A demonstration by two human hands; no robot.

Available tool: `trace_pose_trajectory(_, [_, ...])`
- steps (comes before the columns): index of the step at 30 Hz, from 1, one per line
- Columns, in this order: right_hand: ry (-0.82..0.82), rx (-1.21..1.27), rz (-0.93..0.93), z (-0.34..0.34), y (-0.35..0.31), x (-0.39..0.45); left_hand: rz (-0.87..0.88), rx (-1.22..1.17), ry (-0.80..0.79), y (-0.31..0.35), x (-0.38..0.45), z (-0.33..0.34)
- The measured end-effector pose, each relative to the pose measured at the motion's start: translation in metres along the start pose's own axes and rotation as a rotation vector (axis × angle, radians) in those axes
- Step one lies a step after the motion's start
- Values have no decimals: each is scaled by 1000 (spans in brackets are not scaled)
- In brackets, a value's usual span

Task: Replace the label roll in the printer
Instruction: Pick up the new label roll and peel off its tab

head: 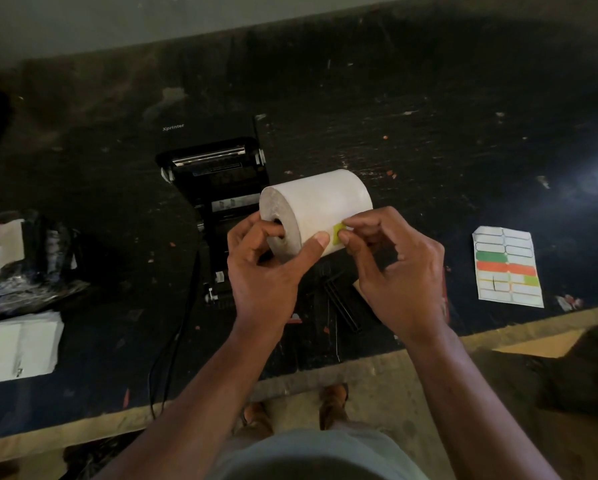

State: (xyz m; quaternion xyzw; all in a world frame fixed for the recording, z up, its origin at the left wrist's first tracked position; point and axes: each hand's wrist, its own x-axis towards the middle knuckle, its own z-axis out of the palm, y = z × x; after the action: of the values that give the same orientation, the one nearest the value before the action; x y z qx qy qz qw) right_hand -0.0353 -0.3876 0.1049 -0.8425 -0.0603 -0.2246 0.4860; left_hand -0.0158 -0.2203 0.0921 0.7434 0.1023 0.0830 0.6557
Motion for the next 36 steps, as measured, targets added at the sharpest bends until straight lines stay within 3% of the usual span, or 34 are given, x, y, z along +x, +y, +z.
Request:
trace_pose_trajectory(28, [-43,142,99,1,3,10,50,-22,-25,-1,7,2])
trace_pose_trajectory(36, [145,-37,-32,9,-5,2,-77,-183,-2,9,2,10])
